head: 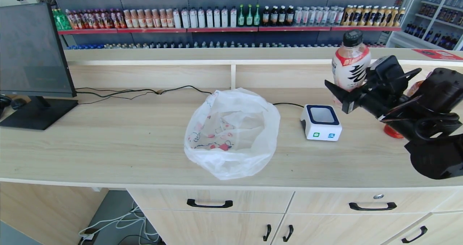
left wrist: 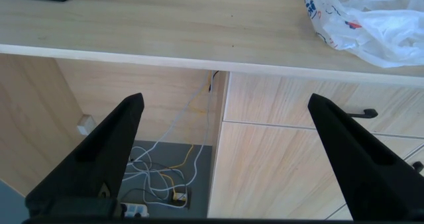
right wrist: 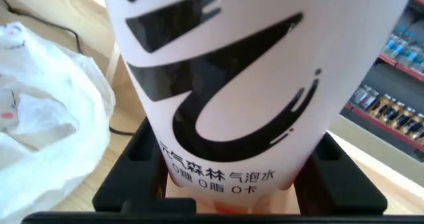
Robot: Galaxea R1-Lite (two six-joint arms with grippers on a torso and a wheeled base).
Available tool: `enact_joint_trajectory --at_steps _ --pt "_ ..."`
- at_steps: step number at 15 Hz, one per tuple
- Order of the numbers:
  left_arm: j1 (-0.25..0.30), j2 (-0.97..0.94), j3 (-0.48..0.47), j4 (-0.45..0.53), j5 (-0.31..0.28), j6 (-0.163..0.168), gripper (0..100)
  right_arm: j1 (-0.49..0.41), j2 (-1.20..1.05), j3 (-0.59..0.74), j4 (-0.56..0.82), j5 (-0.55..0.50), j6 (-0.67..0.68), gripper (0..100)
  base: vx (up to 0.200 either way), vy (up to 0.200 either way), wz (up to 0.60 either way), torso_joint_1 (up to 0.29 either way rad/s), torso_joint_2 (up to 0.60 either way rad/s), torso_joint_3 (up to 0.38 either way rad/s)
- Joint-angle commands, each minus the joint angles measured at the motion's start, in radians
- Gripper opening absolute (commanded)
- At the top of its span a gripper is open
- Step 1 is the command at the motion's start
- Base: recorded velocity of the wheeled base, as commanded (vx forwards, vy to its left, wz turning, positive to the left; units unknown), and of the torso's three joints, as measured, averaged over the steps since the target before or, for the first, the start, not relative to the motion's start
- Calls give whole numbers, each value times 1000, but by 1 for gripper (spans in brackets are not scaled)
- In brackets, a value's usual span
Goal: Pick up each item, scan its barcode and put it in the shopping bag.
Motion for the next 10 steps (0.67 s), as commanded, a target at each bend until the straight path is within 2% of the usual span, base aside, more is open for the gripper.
enact_joint_trajectory --at_steps 1,2,4,6,8,10 --pt "0 0 0 0 0 0 100 187 -117 7 -1 -206 151 0 0 0 0 0 0 0" --pt "0 0 0 0 0 0 100 256 -123 1 6 -292 220 0 0 0 0 0 0 0" --pt "0 0 0 0 0 0 100 357 -90 -57 35 -343 335 0 0 0 0 0 0 0" --pt "0 0 0 0 0 0 100 394 2 -174 54 -343 351 0 0 0 0 0 0 0" --pt "0 0 0 -2 0 0 100 394 81 -284 66 -346 371 0 0 0 0 0 0 0" --pt "0 0 0 0 0 0 100 382 131 -286 38 -349 404 0 0 0 0 0 0 0"
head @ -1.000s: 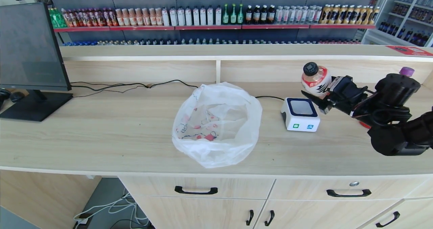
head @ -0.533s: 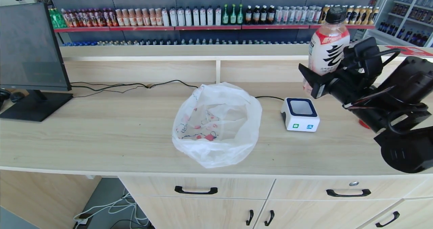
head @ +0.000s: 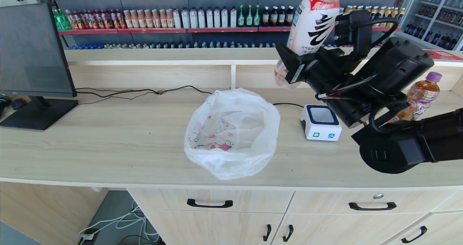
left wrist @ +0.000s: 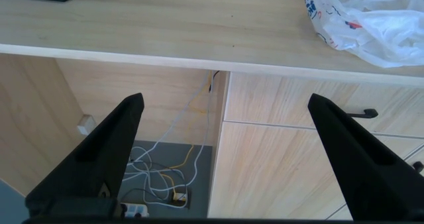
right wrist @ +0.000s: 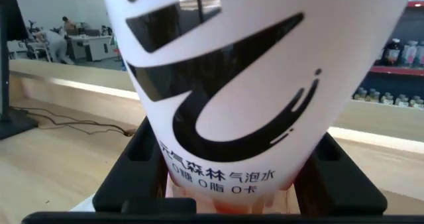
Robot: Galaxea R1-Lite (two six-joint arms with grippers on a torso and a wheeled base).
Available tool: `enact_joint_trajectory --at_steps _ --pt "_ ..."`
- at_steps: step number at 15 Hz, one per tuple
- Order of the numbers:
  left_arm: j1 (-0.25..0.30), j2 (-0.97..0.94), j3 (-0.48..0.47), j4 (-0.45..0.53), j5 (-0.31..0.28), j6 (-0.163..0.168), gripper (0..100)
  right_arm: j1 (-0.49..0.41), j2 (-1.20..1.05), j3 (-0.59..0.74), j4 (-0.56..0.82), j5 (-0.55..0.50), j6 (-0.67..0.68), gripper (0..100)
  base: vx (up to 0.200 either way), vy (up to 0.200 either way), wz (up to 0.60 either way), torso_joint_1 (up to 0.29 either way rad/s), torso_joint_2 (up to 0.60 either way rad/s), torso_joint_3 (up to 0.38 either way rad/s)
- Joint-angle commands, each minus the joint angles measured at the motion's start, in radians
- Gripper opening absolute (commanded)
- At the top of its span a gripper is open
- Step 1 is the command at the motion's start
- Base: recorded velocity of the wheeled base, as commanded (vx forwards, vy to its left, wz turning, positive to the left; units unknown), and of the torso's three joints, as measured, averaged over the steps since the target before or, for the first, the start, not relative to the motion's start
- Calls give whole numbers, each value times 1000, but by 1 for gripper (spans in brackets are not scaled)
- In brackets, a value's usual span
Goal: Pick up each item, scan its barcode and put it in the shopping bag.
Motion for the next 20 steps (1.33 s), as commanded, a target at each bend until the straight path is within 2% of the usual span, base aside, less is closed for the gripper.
enact_joint_trajectory --at_steps 1,4,9,12,19,20 --pt "0 0 0 0 1 1 100 -3 86 -8 -30 -5 28 0 0 0 0 0 0 0" --pt "0 0 0 0 1 0 100 0 101 11 -31 -9 165 0 0 0 0 0 0 0" --pt "0 0 0 1 1 3 100 3 127 17 -44 -14 168 0 0 0 0 0 0 0" --pt "0 0 0 1 1 1 100 3 103 93 -94 -12 168 0 0 0 0 0 0 0" --pt "-2 0 0 1 1 1 100 -9 106 231 -208 -12 149 0 -200 0 0 5 9 -2" --pt "0 0 0 1 1 1 100 -11 106 233 -209 -12 149 0 0 0 0 0 0 0"
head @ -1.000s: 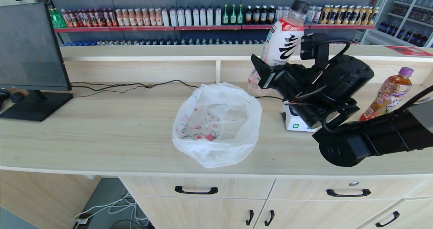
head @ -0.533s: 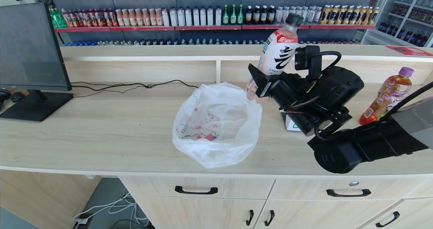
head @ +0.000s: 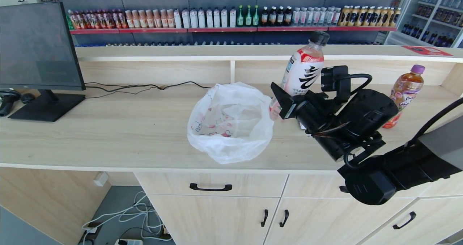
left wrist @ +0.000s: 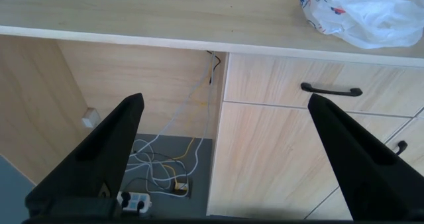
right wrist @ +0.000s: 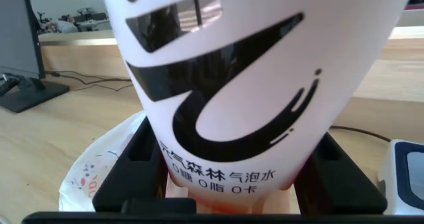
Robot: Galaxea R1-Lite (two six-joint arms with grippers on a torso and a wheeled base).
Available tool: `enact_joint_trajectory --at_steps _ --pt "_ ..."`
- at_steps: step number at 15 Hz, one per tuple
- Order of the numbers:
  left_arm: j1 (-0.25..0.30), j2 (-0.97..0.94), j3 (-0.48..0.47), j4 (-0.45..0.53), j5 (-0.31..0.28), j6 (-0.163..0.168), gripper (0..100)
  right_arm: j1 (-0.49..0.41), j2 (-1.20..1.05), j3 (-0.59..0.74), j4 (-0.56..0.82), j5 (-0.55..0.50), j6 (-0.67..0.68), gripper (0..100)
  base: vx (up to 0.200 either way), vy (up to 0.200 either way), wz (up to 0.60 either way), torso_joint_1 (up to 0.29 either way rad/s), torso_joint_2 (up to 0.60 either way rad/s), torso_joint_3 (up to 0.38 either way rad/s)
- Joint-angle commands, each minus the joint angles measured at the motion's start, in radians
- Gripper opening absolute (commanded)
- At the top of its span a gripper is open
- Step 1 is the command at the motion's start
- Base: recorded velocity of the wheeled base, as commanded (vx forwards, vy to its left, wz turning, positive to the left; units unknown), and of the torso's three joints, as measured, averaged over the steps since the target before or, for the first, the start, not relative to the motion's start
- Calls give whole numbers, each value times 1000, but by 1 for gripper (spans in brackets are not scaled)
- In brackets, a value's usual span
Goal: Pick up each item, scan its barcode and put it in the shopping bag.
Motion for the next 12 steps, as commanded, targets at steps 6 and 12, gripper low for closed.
enact_joint_trajectory --at_steps 6,12 --pt "1 0 0 -2 0 2 100 -36 11 -6 36 36 -8 0 0 133 0 2 0 3" --pt "1 0 0 -2 0 1 100 -56 94 -114 51 35 4 0 0 200 0 10 7 2"
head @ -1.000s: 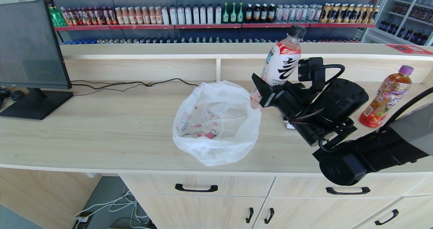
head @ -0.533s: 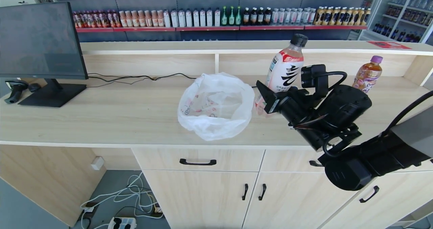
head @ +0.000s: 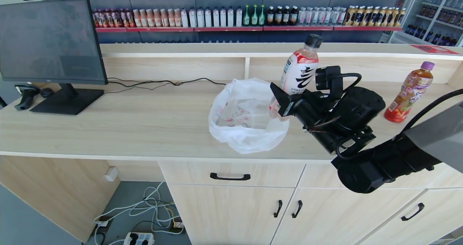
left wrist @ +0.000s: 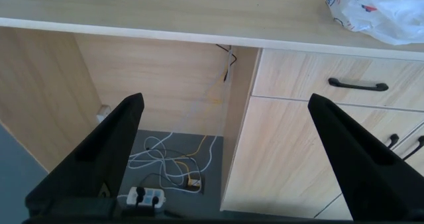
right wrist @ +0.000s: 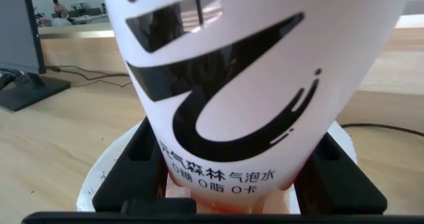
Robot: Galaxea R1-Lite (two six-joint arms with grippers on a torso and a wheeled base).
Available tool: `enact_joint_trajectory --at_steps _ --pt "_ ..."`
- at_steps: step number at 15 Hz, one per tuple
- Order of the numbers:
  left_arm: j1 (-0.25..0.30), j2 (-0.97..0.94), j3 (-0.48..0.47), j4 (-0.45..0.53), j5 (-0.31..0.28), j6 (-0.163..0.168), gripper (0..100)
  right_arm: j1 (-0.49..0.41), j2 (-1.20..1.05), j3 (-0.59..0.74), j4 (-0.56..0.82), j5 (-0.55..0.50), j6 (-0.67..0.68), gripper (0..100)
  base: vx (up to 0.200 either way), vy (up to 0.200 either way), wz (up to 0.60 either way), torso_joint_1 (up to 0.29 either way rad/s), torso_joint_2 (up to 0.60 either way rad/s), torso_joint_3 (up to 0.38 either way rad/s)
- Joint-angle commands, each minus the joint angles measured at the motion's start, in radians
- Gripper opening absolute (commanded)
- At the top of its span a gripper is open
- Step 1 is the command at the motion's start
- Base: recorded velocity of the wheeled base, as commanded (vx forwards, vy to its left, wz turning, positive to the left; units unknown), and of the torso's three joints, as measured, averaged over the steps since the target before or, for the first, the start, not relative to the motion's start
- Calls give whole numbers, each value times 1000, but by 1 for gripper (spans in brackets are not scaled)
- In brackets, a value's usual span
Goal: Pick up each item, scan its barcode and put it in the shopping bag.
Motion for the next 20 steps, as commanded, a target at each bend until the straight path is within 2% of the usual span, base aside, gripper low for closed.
enact_joint_trajectory --at_steps 1,4,5,6,8,12,15,19,20 --pt "0 0 0 0 0 0 100 -5 36 -33 3 1 9 0 0 200 0 -7 2 2" --pt "0 0 0 -1 0 8 100 2 36 -77 -11 10 35 0 0 200 0 7 2 4" --pt "0 0 0 -1 0 29 100 1 34 -79 -9 30 37 0 0 0 0 0 0 0" --pt "0 0 0 -1 0 32 100 -2 46 -77 -6 70 37 0 0 0 0 0 0 0" --pt "0 0 0 -1 0 47 100 -4 82 -108 -3 81 37 0 0 0 0 0 0 0" --pt "0 0 0 -3 0 47 100 -19 213 -226 -3 82 97 0 0 0 0 0 0 0" --pt "0 0 0 -4 -1 49 100 -48 230 -240 15 82 98 0 0 0 0 0 0 0" --pt "0 0 0 -6 -1 52 100 -79 253 -278 112 156 103 0 0 0 0 0 0 0" --pt "0 0 0 -6 -1 51 100 -80 250 -324 183 165 103 0 0 0 0 0 0 0"
